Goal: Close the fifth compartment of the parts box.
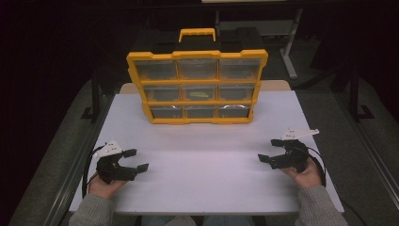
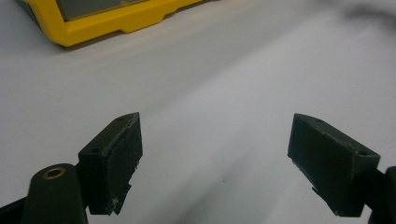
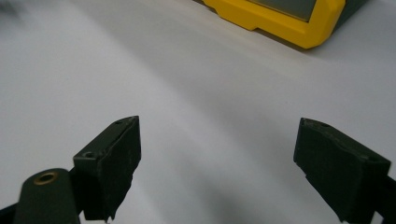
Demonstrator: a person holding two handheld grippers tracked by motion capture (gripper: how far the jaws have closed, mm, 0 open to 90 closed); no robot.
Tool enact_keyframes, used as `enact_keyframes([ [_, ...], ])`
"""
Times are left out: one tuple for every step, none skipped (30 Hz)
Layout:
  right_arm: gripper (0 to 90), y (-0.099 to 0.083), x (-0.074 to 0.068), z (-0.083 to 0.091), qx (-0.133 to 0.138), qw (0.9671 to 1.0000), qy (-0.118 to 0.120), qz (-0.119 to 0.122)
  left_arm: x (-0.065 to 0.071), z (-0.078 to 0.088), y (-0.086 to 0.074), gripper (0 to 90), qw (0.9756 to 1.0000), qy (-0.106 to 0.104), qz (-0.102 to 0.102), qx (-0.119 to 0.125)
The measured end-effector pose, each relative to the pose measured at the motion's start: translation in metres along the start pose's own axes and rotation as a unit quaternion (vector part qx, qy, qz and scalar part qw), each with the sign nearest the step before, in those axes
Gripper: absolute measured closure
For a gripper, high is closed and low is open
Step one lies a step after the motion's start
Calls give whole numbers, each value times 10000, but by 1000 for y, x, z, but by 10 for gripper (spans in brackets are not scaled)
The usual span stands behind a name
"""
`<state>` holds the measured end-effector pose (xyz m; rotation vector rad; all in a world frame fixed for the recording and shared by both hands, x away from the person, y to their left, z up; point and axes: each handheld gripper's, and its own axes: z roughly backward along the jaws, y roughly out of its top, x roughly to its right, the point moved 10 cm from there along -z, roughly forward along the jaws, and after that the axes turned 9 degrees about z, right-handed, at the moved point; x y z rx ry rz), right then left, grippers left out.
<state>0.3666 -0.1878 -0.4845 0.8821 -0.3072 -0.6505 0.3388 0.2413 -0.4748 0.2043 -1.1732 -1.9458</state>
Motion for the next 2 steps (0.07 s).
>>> enact_keyframes([
  [138,-1,1,1,15,10000,1,-21,0,0,0,176,10000,15,-9,-7],
  [138,-1,1,2,3,10000,7,-48,1,0,0,176,10000,28,-54,-10],
])
